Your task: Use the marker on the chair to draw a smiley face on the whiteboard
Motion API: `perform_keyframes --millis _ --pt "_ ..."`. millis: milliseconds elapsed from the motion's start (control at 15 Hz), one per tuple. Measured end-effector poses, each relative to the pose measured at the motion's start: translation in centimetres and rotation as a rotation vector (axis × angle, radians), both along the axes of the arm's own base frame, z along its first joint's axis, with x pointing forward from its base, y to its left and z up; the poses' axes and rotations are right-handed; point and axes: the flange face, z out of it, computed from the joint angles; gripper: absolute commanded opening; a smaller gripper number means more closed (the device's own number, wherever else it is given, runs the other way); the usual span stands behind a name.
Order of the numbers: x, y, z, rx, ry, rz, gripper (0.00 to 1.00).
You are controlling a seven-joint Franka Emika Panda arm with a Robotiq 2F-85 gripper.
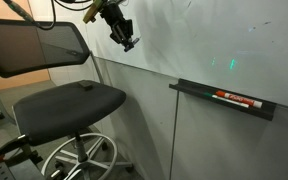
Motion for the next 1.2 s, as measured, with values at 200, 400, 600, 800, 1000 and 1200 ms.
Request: perform_keyframes --millis 200,400,600,800,1000,1200 --pt "0.5 0.1 0.6 -0.007 -0.01 0.001 0.08" --pt "1.3 0.3 0.7 -0.009 -0.014 0.0 0.08" --pt "2.2 0.6 0.2 -0.01 -0.011 0.0 0.08" --pt "2.9 0.5 -1.0 -0.017 0.006 -0.004 0.08" --pt "3.3 -0.1 -2.5 -0.033 0.03 -0.012 0.08" --pt "3.6 -1.1 -3.4 -0.051 0.046 -0.025 0.08"
